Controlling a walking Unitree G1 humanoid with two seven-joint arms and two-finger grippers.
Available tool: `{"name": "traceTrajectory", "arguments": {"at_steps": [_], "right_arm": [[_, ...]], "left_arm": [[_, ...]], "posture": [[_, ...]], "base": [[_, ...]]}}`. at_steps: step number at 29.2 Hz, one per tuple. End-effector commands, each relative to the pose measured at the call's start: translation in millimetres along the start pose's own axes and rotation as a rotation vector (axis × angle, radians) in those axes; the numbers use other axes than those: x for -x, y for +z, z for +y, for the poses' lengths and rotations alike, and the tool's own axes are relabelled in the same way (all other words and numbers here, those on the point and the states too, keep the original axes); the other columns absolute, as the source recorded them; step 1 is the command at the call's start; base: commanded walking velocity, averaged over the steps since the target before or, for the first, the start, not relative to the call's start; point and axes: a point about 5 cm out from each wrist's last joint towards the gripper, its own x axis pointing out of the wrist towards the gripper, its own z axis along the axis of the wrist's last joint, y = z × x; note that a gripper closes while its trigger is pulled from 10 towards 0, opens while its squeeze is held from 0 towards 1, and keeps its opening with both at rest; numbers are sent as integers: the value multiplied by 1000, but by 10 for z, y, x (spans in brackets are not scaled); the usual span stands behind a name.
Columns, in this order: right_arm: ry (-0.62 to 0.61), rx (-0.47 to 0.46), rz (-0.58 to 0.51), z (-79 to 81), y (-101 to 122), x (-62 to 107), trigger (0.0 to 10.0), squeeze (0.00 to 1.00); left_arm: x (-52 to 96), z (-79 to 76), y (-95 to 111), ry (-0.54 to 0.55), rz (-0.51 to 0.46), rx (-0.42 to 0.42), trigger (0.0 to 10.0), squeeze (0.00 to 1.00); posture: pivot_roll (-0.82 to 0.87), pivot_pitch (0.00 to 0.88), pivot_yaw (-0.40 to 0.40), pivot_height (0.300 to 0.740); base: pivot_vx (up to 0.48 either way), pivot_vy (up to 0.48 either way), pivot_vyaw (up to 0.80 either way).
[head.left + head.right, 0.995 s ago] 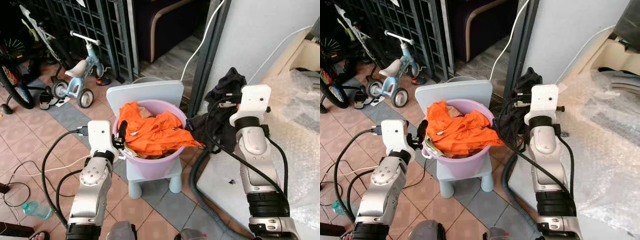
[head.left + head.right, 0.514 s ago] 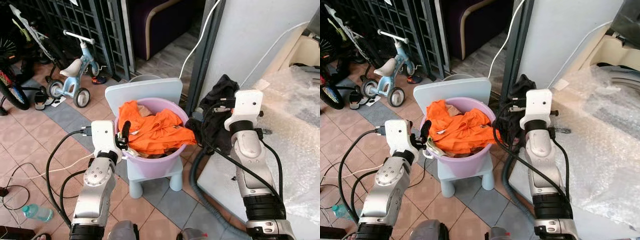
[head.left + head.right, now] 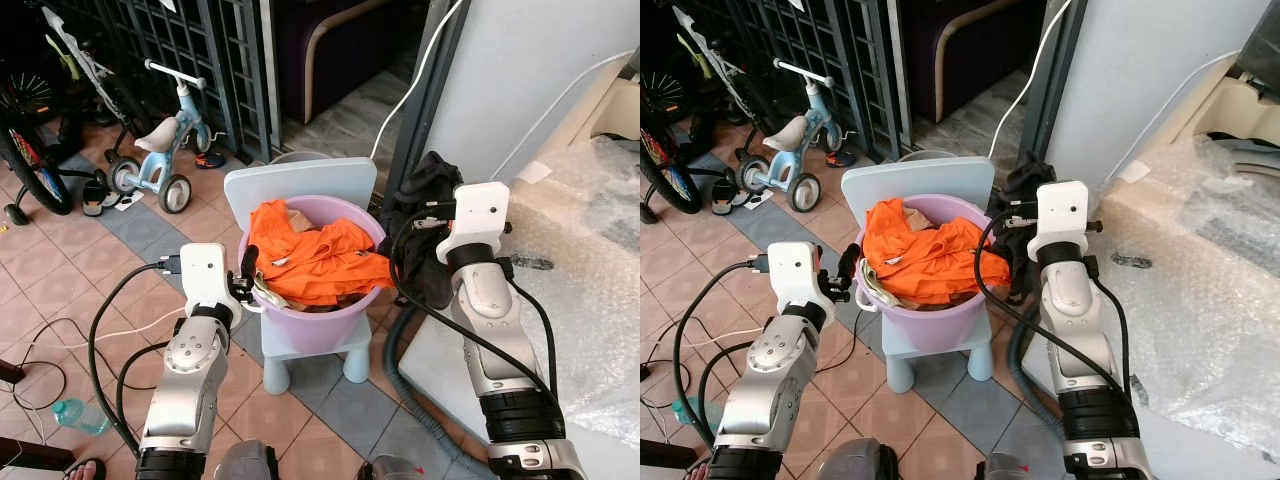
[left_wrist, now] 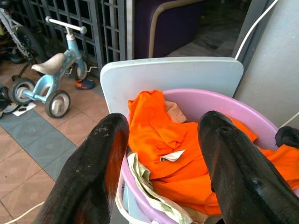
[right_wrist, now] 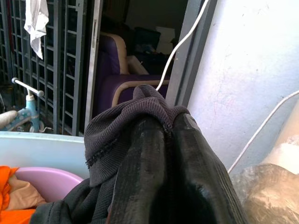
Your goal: Clothes washing
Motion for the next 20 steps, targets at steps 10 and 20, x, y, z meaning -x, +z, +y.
{"name": "traceTrajectory", "arguments": {"at_steps": [10, 20], "right_arm": [[15, -19, -8, 46, -4, -4, 10000, 0], [36, -20, -7, 94, -1, -47, 10000, 0]], "left_arm": [[-7, -56, -13, -8, 10, 5, 10000, 0], [-26, -40, -22, -3, 10, 6, 10000, 0]], "posture": [[-17, 58, 22, 740], [-18, 50, 10, 740]], "base": [[-265, -295, 0], [-263, -254, 0]]}}
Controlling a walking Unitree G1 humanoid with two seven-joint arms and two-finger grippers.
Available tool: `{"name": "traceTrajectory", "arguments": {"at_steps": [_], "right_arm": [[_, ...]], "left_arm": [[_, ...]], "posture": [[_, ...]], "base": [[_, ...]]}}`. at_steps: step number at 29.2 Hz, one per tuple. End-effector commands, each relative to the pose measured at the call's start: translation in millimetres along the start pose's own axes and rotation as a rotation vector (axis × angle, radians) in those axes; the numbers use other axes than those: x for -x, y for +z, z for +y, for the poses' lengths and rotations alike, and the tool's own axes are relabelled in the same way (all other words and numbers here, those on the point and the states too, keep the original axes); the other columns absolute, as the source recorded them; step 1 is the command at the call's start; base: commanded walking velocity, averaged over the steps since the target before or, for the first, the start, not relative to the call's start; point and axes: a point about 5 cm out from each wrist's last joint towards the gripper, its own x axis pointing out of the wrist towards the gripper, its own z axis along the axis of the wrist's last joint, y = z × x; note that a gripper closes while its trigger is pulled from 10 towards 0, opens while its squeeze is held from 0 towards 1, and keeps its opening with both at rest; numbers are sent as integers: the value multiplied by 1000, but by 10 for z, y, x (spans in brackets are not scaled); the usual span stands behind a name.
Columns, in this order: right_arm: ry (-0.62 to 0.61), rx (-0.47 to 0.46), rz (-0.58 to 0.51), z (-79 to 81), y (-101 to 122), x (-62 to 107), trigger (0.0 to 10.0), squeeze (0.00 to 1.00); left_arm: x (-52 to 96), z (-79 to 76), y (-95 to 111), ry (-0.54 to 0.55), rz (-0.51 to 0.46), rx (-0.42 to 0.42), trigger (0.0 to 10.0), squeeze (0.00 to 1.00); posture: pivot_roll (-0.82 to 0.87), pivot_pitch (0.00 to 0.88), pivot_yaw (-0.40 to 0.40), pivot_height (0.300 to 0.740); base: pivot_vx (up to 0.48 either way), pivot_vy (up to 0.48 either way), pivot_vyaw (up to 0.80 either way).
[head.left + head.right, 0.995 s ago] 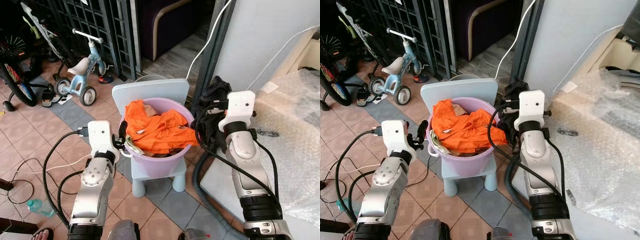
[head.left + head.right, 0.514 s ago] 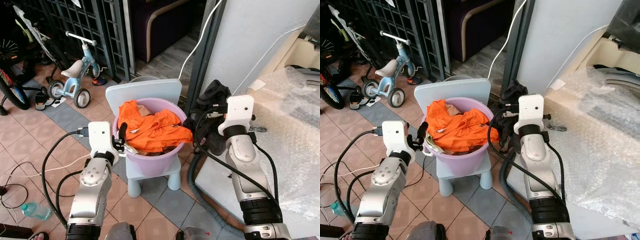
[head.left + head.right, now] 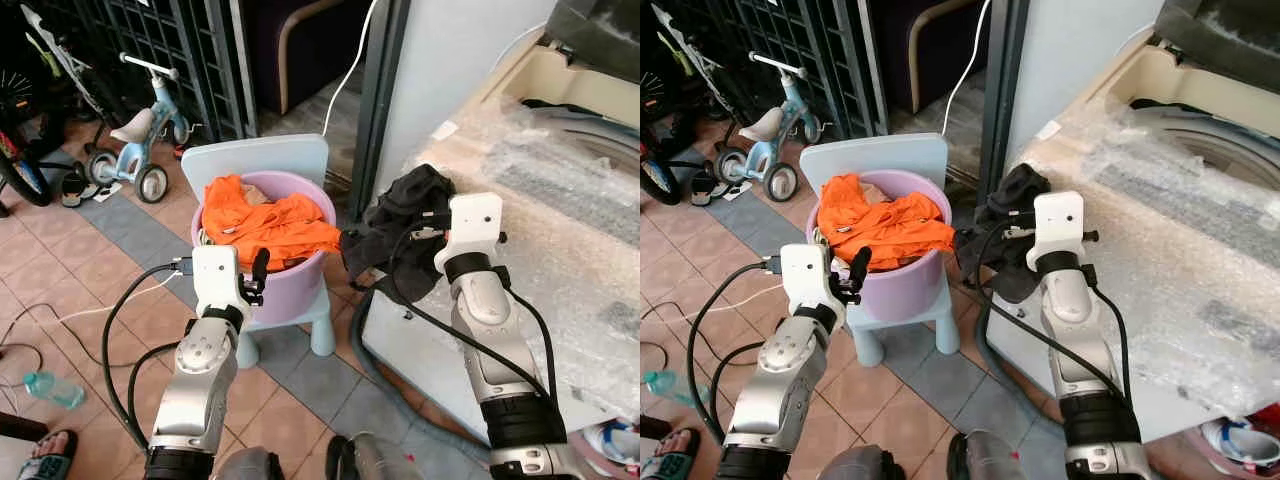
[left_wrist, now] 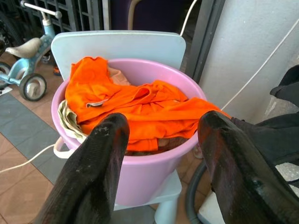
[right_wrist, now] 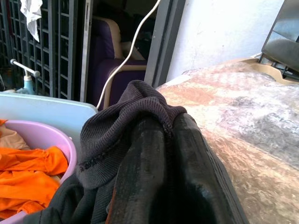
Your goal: Clothes washing
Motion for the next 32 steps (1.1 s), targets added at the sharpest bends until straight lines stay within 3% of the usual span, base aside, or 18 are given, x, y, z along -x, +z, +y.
{"name": "traceTrajectory", "arguments": {"at_steps": [1, 8, 21, 25, 32], "right_arm": [[4, -9, -31, 31, 72, -44, 10000, 0], [-1, 0, -61, 37, 132, -99, 10000, 0], [-64, 64, -149, -204, 349, -298, 10000, 0], [-52, 81, -166, -195, 382, -326, 10000, 0], [-24, 97, -184, -144, 396, -323, 10000, 0]], "left_arm": [[2, 20, -16, 8, 4, -1, 10000, 0], [-30, 7, 24, -16, -18, 20, 10000, 0], [-37, -8, 79, -41, -55, 45, 10000, 0], [-32, -9, 77, -45, -56, 46, 10000, 0], [-11, -10, 86, -61, -68, 48, 10000, 0]], "posture": [[-19, 51, 16, 740], [-30, 73, 26, 740], [-44, 70, 36, 740], [-44, 70, 37, 740], [-41, 75, 39, 740]], "base": [[0, 0, 0], [0, 0, -544], [18, 0, -800], [278, 124, -672], [352, 284, 0]]}}
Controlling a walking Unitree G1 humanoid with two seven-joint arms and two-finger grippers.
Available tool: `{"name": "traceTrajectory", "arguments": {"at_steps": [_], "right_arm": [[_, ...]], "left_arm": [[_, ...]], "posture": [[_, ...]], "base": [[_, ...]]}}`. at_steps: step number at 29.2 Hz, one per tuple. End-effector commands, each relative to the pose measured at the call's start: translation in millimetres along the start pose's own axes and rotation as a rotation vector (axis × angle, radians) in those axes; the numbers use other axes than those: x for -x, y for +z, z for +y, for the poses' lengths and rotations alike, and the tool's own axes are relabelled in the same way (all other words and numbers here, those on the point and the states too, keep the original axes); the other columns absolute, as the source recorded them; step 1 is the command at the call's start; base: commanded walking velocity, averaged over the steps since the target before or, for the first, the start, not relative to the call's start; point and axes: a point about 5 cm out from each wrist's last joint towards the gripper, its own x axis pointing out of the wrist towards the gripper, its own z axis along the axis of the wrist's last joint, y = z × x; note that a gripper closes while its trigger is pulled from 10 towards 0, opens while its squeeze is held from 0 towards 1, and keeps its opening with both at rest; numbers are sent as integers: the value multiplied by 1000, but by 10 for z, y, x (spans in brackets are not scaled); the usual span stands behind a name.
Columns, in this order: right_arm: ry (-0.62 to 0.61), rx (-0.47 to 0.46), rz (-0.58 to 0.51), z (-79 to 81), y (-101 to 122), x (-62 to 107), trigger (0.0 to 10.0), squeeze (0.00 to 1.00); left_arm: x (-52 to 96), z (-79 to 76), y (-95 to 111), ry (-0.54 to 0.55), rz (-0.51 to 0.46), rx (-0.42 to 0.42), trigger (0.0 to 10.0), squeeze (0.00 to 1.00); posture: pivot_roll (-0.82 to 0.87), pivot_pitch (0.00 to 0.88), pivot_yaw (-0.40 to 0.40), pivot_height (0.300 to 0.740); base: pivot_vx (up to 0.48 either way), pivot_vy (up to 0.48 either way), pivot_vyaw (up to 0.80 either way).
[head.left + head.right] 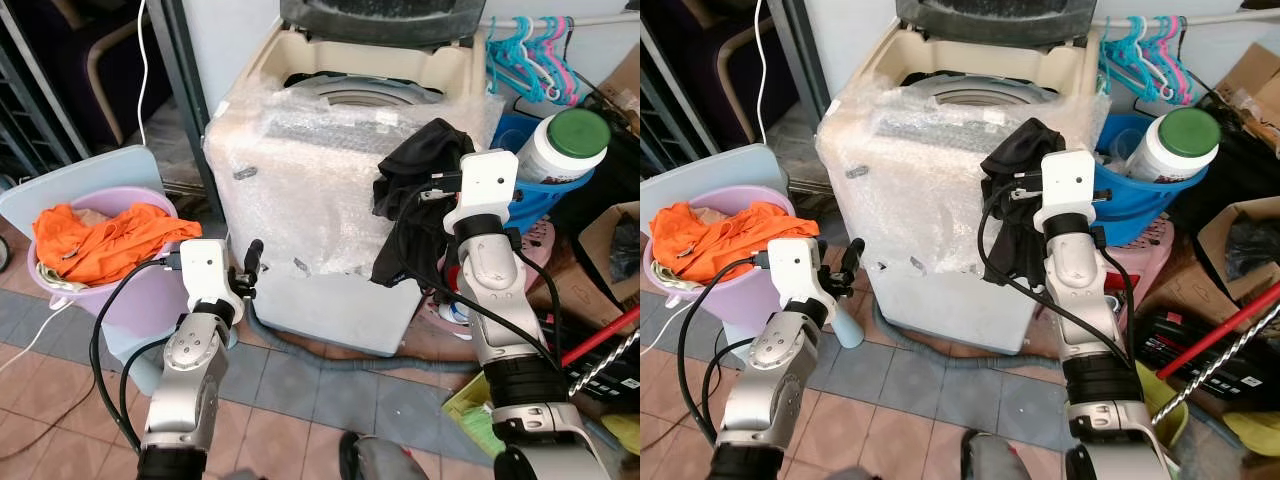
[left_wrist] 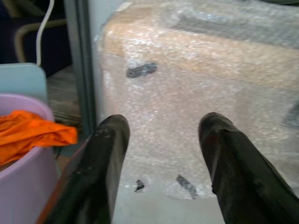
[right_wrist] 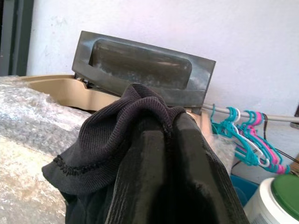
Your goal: Clothes washing
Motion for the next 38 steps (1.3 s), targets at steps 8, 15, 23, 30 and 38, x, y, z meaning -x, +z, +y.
{"name": "traceTrajectory", "arguments": {"at_steps": [8, 15, 23, 30, 38], "right_arm": [[39, -7, -27, 114, 37, -12, 10000, 0], [0, 16, -37, 35, 79, -121, 10000, 0], [-47, 34, -100, -116, 281, -422, 10000, 0], [-95, 65, -169, -407, 658, -851, 10000, 0], [-120, 87, -263, -704, 1196, -1175, 10000, 0]], "left_arm": [[55, 64, -75, 6, 32, 2, 10000, 0], [73, 71, -83, -4, 34, -7, 10000, 0], [73, 58, -108, -4, 57, 13, 10000, 0], [62, 54, -121, -1, 71, -8, 10000, 0], [56, 65, -122, 10, 74, -17, 10000, 0]], "posture": [[-44, 80, 39, 740], [-41, 81, 39, 740], [-38, 80, 40, 740], [-33, 78, 42, 740], [-29, 74, 36, 740]], "base": [[378, 294, 0], [415, 185, -64], [357, 0, -800], [0, 0, -800], [0, 0, -500]]}}
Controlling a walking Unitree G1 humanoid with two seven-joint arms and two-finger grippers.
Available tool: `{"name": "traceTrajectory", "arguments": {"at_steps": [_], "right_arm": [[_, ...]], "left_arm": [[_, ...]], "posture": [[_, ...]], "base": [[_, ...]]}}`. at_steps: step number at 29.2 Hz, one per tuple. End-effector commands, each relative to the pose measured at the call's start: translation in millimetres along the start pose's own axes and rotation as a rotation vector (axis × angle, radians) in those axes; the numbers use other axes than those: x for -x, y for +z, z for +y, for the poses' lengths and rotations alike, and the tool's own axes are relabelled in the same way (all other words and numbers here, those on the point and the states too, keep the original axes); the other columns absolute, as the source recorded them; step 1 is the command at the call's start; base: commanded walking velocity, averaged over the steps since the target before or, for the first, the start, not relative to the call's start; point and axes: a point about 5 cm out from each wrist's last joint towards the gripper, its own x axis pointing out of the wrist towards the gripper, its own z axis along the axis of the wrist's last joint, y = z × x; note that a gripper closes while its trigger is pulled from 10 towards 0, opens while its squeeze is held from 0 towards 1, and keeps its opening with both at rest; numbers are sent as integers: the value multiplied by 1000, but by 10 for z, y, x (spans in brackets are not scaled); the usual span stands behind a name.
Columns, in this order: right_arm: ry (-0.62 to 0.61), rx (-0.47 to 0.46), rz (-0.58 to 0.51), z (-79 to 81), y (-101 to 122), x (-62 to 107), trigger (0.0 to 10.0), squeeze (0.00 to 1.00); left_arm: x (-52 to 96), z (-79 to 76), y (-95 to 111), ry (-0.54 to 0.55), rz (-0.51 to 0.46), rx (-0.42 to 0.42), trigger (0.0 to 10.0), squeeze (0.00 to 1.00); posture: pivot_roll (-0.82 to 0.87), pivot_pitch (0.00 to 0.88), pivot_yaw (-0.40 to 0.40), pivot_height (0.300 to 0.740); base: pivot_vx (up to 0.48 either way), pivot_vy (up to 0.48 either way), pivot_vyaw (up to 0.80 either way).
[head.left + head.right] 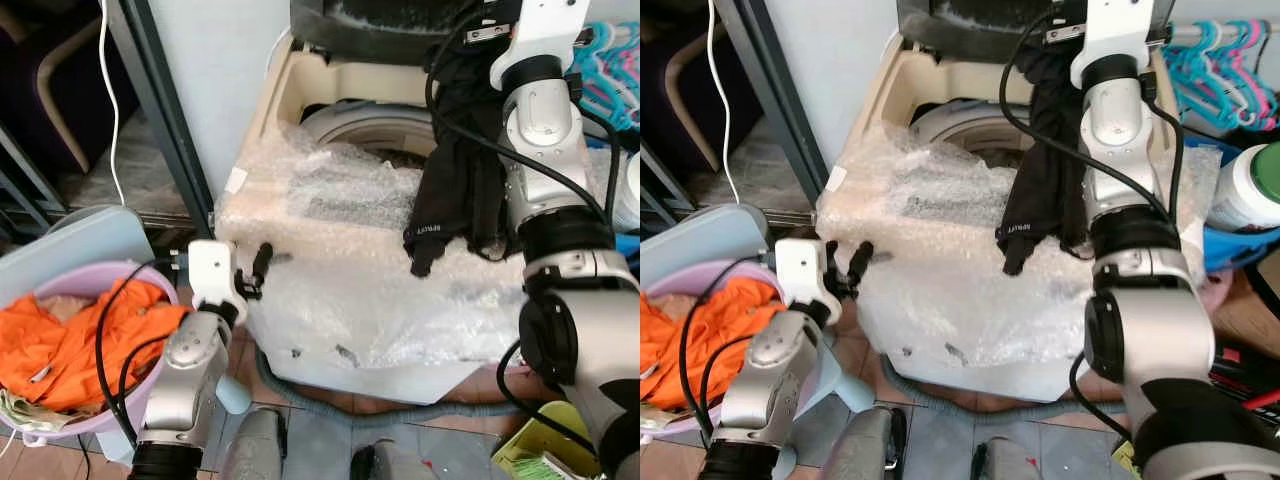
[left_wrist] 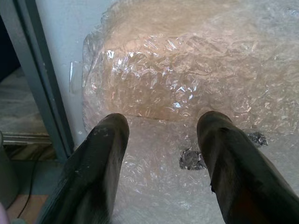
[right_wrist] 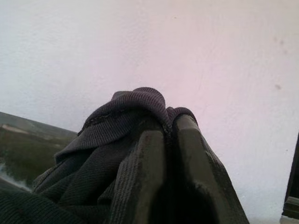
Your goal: Clothes washing
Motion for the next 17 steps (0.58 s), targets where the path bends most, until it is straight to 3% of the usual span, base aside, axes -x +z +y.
{"name": "traceTrajectory", "arguments": {"at_steps": [1, 3, 4, 7, 9, 10, 11, 13, 17], "right_arm": [[10, -8, -14, 1, 21, -21, 10000, 0], [77, -82, 26, 68, -7, -48, 10000, 0], [98, -112, 53, 101, -35, -48, 10000, 1000], [205, -149, 94, 290, -193, 73, 10000, 1000], [236, -126, 113, 332, -267, 131, 10000, 1000], [273, -71, 114, 359, -406, 278, 10000, 447], [262, -74, 134, 334, -484, 338, 10000, 0], [207, -105, 201, 223, -665, 468, 10000, 0], [206, -105, 215, 167, -718, 516, 10000, 0]], "left_arm": [[28, 27, -72, 22, 36, -2, 10000, 0], [34, 30, -74, 28, 36, -4, 10000, 0], [36, 32, -76, 31, 36, -4, 10000, 0], [40, 34, -88, 42, 43, -1, 10000, 0], [38, 35, -88, 43, 44, 0, 10000, 0], [37, 36, -82, 44, 38, 6, 10000, 0], [37, 39, -84, 44, 40, 7, 10000, 0], [40, 42, -104, 40, 52, 7, 10000, 0], [18, 29, -84, 15, 38, -7, 10000, 0]], "posture": [[-25, 72, 30, 740], [-25, 71, 28, 740], [-25, 71, 27, 740], [-25, 70, 24, 740], [-26, 71, 24, 740], [-28, 72, 28, 740], [-33, 73, 31, 740], [-38, 75, 35, 740], [-49, 72, 45, 740]], "base": [[0, 0, 0], [0, 0, 0], [0, 0, 0], [0, 0, 0], [0, 0, 0], [0, 0, 0], [0, 0, 0], [0, 0, 0], [0, 0, 0]]}}
